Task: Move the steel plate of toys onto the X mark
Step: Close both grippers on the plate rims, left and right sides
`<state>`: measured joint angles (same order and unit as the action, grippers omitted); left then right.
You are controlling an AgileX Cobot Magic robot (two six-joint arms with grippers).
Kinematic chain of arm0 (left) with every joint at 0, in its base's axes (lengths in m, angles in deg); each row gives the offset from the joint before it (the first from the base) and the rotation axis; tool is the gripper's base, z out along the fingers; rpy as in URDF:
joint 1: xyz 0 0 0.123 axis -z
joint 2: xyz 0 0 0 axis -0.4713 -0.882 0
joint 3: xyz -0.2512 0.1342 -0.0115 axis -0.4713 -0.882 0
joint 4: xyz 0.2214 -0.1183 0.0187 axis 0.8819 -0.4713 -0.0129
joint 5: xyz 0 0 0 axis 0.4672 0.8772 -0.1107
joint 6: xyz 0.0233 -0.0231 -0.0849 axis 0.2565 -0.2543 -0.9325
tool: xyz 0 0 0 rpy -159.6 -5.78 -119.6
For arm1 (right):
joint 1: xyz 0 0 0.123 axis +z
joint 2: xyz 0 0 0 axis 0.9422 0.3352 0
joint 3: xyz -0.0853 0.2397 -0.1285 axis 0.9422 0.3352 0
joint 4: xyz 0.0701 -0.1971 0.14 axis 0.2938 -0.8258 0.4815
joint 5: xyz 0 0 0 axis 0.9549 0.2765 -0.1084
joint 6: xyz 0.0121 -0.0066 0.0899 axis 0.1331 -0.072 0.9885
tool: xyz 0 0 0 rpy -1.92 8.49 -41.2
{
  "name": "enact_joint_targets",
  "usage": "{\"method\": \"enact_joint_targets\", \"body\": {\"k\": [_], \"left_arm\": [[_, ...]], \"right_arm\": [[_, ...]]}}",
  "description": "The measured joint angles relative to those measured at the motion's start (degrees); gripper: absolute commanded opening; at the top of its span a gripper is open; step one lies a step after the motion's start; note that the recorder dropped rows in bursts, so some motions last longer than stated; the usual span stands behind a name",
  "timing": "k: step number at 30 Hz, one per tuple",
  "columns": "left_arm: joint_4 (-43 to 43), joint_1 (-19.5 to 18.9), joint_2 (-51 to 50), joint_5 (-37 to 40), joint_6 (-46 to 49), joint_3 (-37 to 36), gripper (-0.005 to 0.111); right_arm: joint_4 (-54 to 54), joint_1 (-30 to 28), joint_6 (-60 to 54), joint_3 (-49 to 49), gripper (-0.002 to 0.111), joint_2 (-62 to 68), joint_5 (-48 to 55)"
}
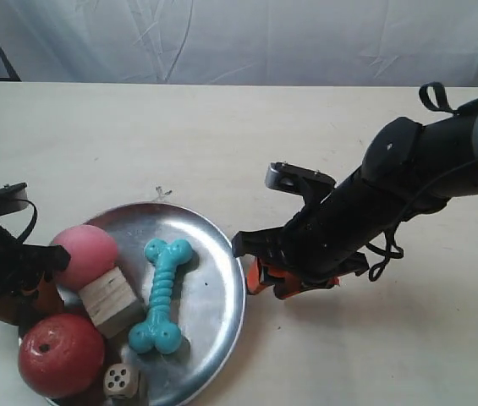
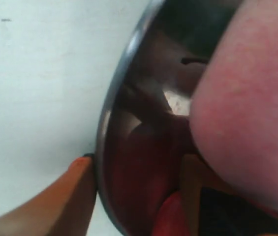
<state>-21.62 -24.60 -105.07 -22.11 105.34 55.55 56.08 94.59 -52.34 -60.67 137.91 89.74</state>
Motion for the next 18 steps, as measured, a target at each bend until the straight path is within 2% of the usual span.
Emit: {"method": "enact_joint_targets", "body": {"k": [7,18], "left_arm": [[-0.17,0.00,0.00,0.67,0.00,0.00,0.050],[0.33,0.00,0.00,-2.21,0.00,0.27,0.050]], "right_arm": [[-12.42,0.00,11.28,0.00,0.046,-1.87,0.24],[-5.86,0.00,9.68,0.00,0.046,-1.87,0.34]]}}
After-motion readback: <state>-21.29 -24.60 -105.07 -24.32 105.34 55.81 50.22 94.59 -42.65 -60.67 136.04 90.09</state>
